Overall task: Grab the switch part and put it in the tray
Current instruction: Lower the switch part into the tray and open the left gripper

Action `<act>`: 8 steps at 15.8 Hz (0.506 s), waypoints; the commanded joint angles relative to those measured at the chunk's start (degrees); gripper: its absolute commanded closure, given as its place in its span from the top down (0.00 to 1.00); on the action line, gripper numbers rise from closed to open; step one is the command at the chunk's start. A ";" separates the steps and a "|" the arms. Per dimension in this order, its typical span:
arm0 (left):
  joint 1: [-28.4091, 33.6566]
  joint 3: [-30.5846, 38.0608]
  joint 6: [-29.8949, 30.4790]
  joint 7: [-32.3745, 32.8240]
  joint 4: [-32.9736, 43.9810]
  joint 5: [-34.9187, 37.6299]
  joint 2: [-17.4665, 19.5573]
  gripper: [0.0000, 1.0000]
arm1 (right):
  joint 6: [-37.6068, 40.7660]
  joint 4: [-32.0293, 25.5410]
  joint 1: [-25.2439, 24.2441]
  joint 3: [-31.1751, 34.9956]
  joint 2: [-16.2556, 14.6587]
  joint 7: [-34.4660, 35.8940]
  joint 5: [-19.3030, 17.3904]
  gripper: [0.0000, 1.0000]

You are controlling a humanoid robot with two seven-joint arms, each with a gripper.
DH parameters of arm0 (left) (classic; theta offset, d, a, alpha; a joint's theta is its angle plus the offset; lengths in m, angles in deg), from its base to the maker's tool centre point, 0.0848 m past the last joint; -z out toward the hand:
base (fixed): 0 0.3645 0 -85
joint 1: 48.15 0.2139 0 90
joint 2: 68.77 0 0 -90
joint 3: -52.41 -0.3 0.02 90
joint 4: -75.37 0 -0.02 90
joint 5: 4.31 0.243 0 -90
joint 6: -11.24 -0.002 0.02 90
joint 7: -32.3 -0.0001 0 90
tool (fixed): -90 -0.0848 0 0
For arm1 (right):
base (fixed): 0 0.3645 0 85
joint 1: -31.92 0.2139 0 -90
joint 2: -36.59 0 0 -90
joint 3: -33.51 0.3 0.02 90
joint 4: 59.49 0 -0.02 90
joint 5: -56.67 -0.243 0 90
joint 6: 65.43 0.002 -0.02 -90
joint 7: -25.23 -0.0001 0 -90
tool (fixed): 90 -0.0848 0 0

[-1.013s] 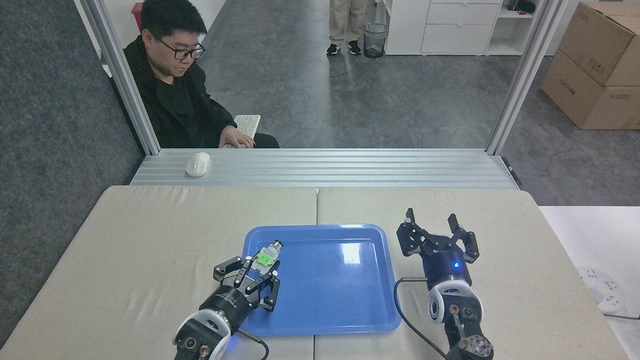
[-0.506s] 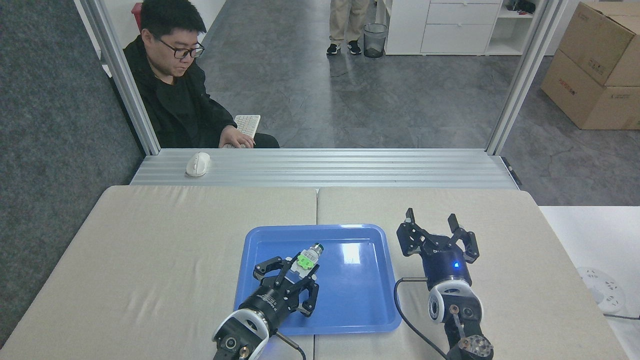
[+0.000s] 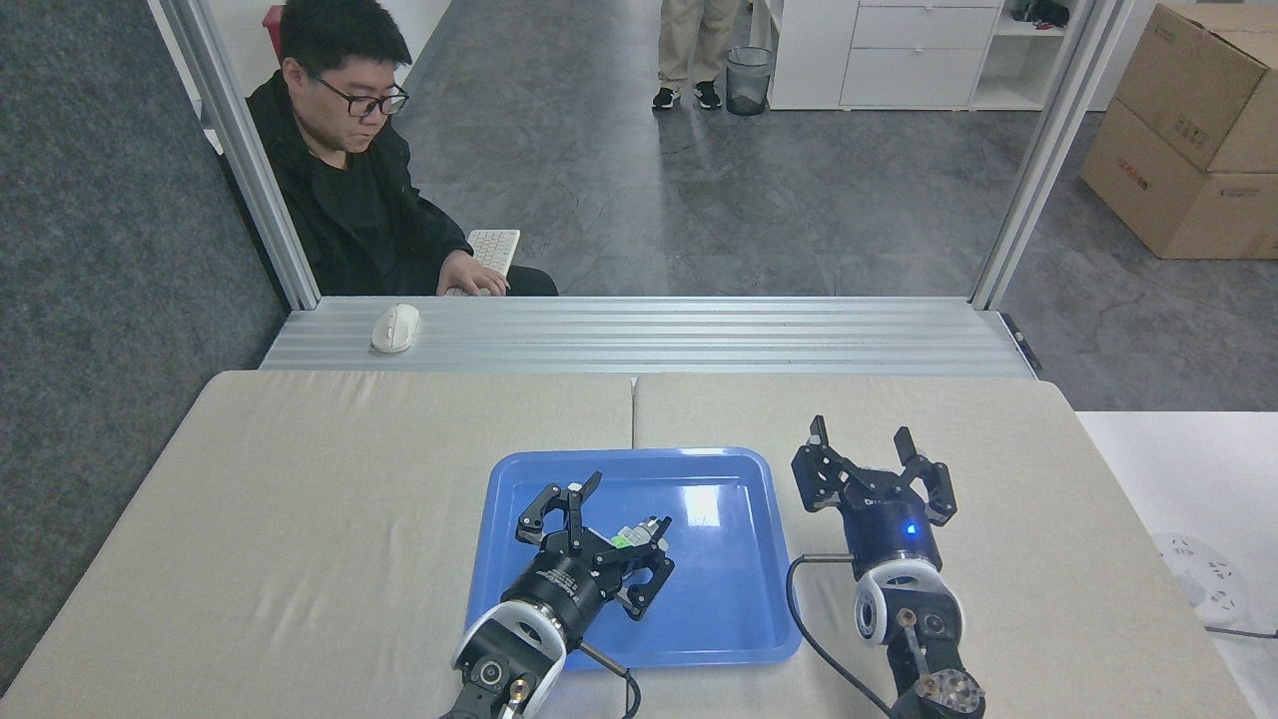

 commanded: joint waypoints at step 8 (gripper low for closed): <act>-0.11 16.70 -9.01 -4.17 1.46 -18.21 3.61 1.00 | 0.03 0.00 0.00 -0.01 0.03 0.05 0.00 1.00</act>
